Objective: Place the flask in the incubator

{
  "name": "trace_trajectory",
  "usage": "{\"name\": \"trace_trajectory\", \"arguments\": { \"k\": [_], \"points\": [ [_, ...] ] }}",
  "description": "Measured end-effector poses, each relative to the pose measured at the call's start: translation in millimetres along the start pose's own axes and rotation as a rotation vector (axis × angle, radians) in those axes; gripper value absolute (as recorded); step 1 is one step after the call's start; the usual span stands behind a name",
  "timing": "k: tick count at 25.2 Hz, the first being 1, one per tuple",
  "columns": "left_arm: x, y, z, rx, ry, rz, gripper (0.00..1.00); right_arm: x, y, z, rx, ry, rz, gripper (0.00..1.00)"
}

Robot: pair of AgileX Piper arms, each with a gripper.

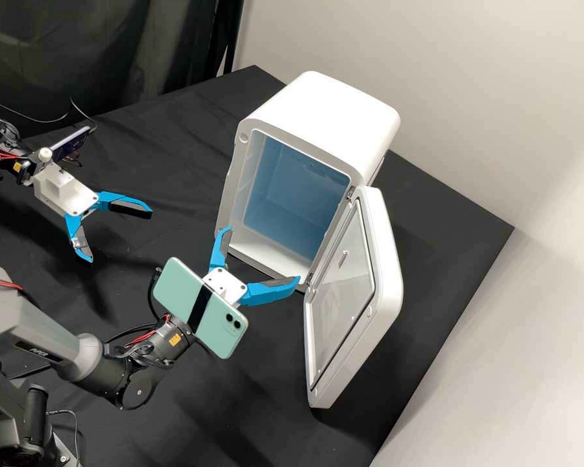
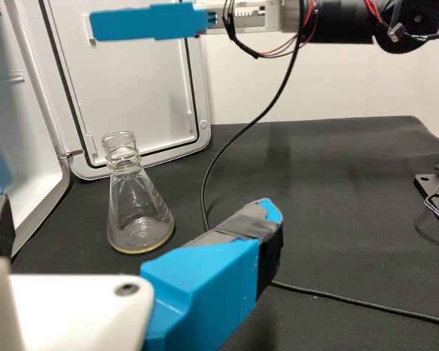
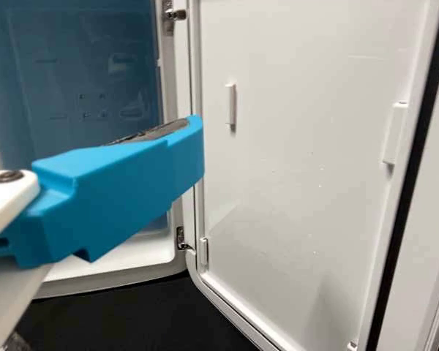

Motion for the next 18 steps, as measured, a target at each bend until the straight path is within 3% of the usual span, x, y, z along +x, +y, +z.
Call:
{"name": "trace_trajectory", "arguments": {
  "k": [8, 13, 18],
  "points": [
    [0.0, 0.0, 0.0, 0.000, 0.000, 0.000, 1.00, -17.1, -18.3, 1.3, -0.024, -0.009, -0.114, 1.00],
    [1.0, 0.0, -0.3, 0.000, 0.000, 0.000, 1.00, -22.0, -17.5, -6.4, -0.062, 0.011, -0.101, 1.00],
    [1.0, 0.0, -0.3, 0.000, 0.000, 0.000, 1.00, -25.8, -25.3, -8.6, -0.143, 0.025, -0.133, 1.00]
  ]
}}
